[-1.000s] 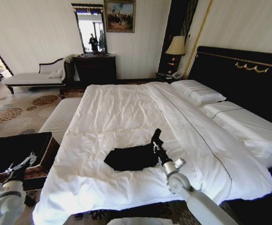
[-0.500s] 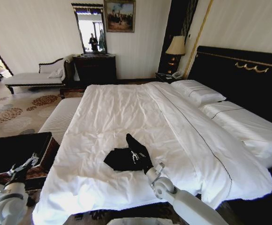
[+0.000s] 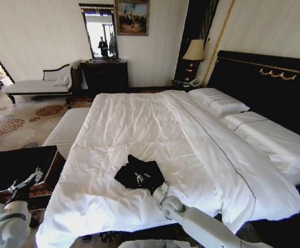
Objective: Fold the clothes on the bed and place them into the basket.
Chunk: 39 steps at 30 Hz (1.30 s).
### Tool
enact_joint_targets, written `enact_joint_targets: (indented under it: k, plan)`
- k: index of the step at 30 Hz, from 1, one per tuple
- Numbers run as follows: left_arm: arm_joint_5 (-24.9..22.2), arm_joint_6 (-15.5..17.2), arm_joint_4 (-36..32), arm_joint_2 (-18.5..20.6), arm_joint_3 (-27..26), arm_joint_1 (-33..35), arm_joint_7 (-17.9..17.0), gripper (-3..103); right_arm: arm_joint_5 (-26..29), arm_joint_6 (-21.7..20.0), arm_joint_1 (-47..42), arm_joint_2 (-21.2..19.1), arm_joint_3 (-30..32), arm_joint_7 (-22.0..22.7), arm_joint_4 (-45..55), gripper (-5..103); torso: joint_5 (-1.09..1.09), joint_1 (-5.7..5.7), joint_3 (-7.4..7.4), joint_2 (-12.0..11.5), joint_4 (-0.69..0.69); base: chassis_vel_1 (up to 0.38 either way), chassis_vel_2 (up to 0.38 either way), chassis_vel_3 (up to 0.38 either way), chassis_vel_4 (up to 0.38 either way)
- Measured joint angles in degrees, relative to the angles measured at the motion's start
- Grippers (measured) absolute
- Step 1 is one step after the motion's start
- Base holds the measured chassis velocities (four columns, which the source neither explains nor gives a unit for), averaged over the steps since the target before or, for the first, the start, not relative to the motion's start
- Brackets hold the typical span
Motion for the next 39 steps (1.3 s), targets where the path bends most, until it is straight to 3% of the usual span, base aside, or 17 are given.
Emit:
enact_joint_targets:
  k: [9, 10, 12, 14, 18, 21, 24, 25, 28, 29, 31, 39]
  plan:
    - [-0.1, -0.2, 0.3, -0.3, 0.5, -0.2, 0.0, 100, -2.5, 0.3, -0.6, 1.9, -0.5, 2.4, -0.2, 2, 0.0, 0.0, 0.0, 0.0, 0.01, 0.0, 0.0, 0.0, 0.0]
    - [-0.1, -0.2, 0.4, -0.3, 0.6, -0.2, 0.0, 100, -2.7, 0.5, -0.8, 2.0, -0.3, 2.5, 0.1, 13, 0.0, 0.01, 0.0, 0.0, 0.01, 0.0, 0.0, 0.0, 0.0]
    - [-0.1, -0.2, 0.4, -0.3, 0.7, -0.2, 0.0, 100, -3.5, 1.5, -1.4, 2.1, 0.3, 2.4, 1.2, 24, 0.0, 0.0, 0.0, 0.0, 0.01, 0.0, 0.0, 0.0, 0.0]
    - [-0.1, -0.2, 0.4, -0.3, 0.7, -0.2, 0.0, 100, -3.6, 1.8, -1.6, 2.1, 0.6, 2.2, 1.6, 24, 0.0, 0.0, 0.0, 0.0, 0.01, 0.0, 0.0, 0.0, 0.0]
    - [-0.4, -0.2, 0.4, 0.1, 0.5, 0.0, -0.1, 100, -2.4, 4.4, -2.8, 2.1, 2.2, -0.3, 4.5, 45, 0.0, 0.0, 0.0, 0.0, 0.0, 0.0, 0.0, 0.0, 0.0]
    - [-0.5, -0.2, 0.3, 0.2, 0.5, 0.1, -0.1, 100, -0.7, 4.7, -2.8, 2.7, 2.9, -0.5, 4.7, 51, 0.0, 0.0, 0.0, 0.0, 0.0, 0.0, 0.0, 0.0, 0.0]
    - [-0.6, -0.2, -0.2, 0.0, 0.4, 0.4, -0.1, 100, 2.5, 4.0, -1.5, 4.9, 3.5, 1.9, 3.2, 67, 0.0, 0.0, 0.0, 0.0, 0.0, 0.0, 0.0, 0.0, 0.0]
    - [-0.6, -0.2, -0.2, 0.0, 0.4, 0.4, -0.1, 100, 2.5, 4.0, -1.5, 4.9, 3.5, 1.9, 3.2, 67, 0.0, 0.0, 0.0, 0.0, 0.0, 0.0, 0.0, 0.0, 0.0]
    - [-0.6, -0.2, -1.0, -0.4, 0.7, 0.8, -0.1, 100, 6.0, 1.4, 0.8, 8.7, 3.0, 6.8, -0.2, 83, 0.01, 0.01, 0.0, 0.0, 0.0, 0.0, 0.0, 0.0, 0.0]
    - [-0.6, -0.2, -1.0, -0.4, 0.7, 0.8, -0.1, 100, 6.0, 1.4, 0.8, 8.7, 3.0, 6.8, -0.2, 83, 0.01, 0.01, 0.0, 0.0, 0.0, 0.0, 0.0, 0.0, 0.0]
    - [-0.3, -0.1, -2.0, -1.2, 0.9, 1.4, -0.1, 100, 8.5, -0.1, 4.8, 12.7, -0.2, 7.8, -5.4, 97, 0.01, 0.0, 0.0, 0.0, 0.01, 0.0, 0.0, 0.0, 0.0]
    - [0.2, -0.4, -2.4, -2.3, 0.8, 2.2, -0.1, 100, 8.9, -0.2, 10.5, 16.7, -6.2, 6.4, -11.3, 100, -0.01, 0.01, 0.0, 0.0, 0.01, 0.0, 0.0, 0.0, 0.0]
